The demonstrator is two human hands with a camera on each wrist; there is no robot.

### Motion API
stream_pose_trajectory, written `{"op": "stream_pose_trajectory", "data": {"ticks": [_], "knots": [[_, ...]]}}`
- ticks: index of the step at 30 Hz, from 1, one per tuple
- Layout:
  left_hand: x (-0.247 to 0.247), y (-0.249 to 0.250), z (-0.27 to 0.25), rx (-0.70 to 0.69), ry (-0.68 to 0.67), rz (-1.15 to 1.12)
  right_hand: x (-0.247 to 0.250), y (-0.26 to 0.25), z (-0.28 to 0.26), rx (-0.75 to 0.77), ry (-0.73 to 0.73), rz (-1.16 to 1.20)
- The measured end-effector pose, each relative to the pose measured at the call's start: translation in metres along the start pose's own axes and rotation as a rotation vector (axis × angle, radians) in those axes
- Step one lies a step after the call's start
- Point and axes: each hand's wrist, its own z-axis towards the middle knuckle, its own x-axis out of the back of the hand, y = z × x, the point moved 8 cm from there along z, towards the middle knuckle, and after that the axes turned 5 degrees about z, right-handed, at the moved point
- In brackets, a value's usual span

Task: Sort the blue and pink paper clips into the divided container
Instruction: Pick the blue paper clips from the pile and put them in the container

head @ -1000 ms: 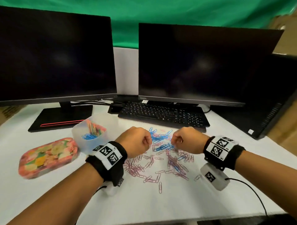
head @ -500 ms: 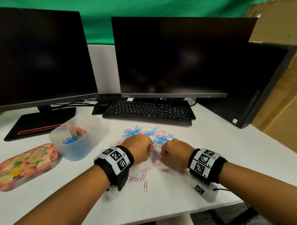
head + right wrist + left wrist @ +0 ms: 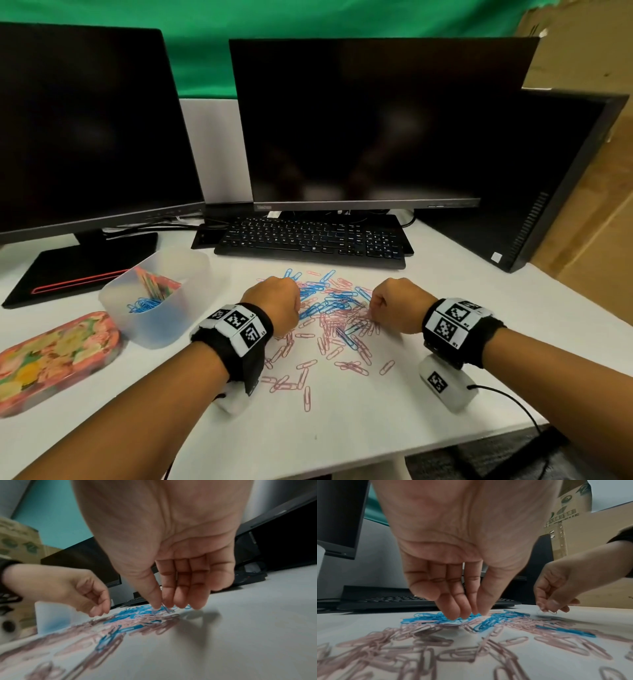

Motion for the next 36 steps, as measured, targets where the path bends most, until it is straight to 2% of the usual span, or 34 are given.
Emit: {"op": "stream_pose_trajectory", "data": {"ticks": [4, 10, 19, 28, 33, 36], "knots": [[-0.003, -0.002, 0.01, 0.025, -0.037, -0.006, -0.005, -0.02, -0.007, 0.099, 0.025, -0.06], [-0.012, 0.013, 0.021, 0.013, -0.067, 0.01, -0.029, -0.052, -0.019, 0.207, -0.065, -0.023], [-0.015, 0.001, 0.021, 0.042, -0.092, 0.04, -0.035, -0.044, -0.006, 0.12, -0.109, 0.081], [0.0, -0.012, 0.017, 0.037, 0.0, -0.164, -0.021, -0.042, -0.005, 0.168, -0.079, 0.101], [0.003, -0.008, 0.013, 0.015, -0.014, -0.215, -0.009, -0.03, 0.0, 0.134, -0.029, 0.084], [0.003, -0.006, 0.011, 0.008, -0.029, -0.236, -0.014, -0.03, -0.005, 0.132, -0.052, 0.047]]}}
